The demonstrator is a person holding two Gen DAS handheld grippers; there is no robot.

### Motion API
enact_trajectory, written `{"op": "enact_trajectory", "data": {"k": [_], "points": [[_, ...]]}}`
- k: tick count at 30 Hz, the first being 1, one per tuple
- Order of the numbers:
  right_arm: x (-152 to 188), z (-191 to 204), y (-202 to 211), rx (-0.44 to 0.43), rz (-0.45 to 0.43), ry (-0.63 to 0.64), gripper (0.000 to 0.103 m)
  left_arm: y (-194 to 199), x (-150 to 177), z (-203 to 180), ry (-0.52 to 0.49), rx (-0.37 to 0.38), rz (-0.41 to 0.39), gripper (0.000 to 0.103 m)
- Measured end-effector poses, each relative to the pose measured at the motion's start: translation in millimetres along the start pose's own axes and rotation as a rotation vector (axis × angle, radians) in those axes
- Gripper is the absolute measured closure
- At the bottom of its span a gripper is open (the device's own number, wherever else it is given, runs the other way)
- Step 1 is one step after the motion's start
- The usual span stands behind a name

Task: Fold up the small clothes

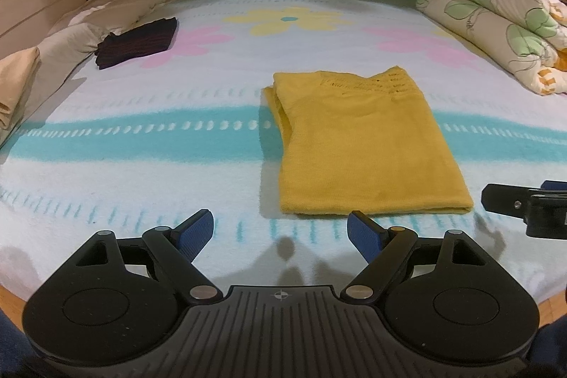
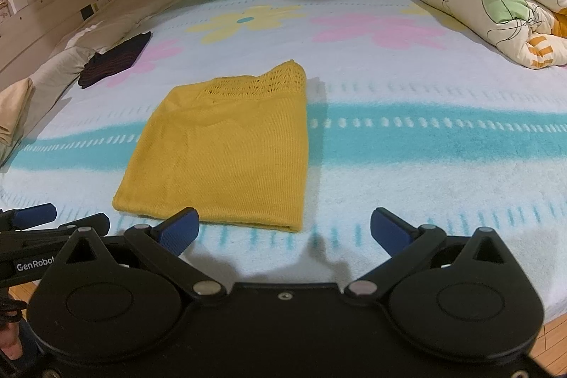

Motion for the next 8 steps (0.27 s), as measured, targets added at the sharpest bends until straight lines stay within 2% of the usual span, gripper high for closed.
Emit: {"op": "enact_trajectory", "data": {"k": [8], "points": [[-0.8,0.6,-1.6,-0.001,0.007,0.0,0.0,2.3,0.2,-3.1,-0.011,0.015,-0.022,0.021]]}}
Point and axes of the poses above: each gripper's, at about its wrist camera, not at the fingertips, and y roughly against the way its jaws point, z to its left, x to its underside, the point moved 1 cm from there along -y, roughly the way its jaws point, and after that the axes turned 11 degrees about x, right-handed, at the moved point
